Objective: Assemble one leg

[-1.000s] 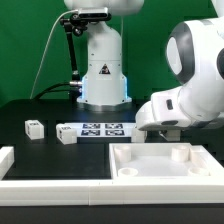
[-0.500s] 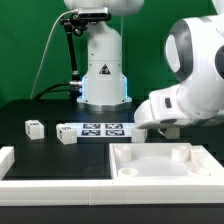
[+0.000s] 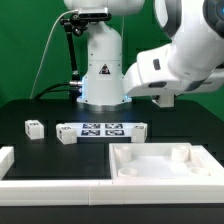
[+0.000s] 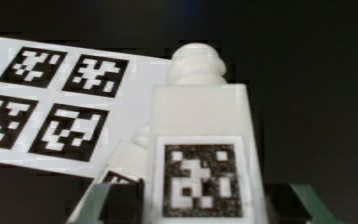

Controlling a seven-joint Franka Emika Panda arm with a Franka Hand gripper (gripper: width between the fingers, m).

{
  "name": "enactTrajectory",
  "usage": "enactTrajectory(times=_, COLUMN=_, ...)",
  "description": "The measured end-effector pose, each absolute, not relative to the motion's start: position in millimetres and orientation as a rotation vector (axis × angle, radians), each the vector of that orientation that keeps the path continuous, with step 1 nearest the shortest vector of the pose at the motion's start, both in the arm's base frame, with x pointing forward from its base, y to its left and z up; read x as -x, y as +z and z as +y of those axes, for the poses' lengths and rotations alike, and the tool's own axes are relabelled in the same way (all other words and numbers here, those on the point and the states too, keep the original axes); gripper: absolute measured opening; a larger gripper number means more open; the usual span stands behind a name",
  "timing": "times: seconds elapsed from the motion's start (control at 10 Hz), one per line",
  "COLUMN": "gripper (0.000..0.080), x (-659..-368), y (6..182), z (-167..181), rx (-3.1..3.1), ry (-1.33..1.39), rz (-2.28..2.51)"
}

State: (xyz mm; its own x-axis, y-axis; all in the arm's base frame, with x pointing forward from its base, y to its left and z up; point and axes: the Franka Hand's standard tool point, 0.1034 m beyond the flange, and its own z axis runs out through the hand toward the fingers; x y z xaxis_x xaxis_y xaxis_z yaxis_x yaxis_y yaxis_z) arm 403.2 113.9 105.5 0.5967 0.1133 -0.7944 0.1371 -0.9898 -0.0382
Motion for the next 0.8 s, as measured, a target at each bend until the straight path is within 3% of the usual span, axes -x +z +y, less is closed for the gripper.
enactTrajectory(times=0.2, gripper=0.0290, x=-412, y=99.3, z=116, rx=-2.840, ry=-1.280, rz=0.218)
enactTrajectory(times=0.5, gripper=0.0290, x=-438, y=96.5, z=110, rx=-3.047, ry=-0.798, rz=0.276)
enactTrajectory(times=0.8, gripper=0.0290, x=-474, y=117.5, z=106, rx=-3.145, ry=-0.366, rz=0.320)
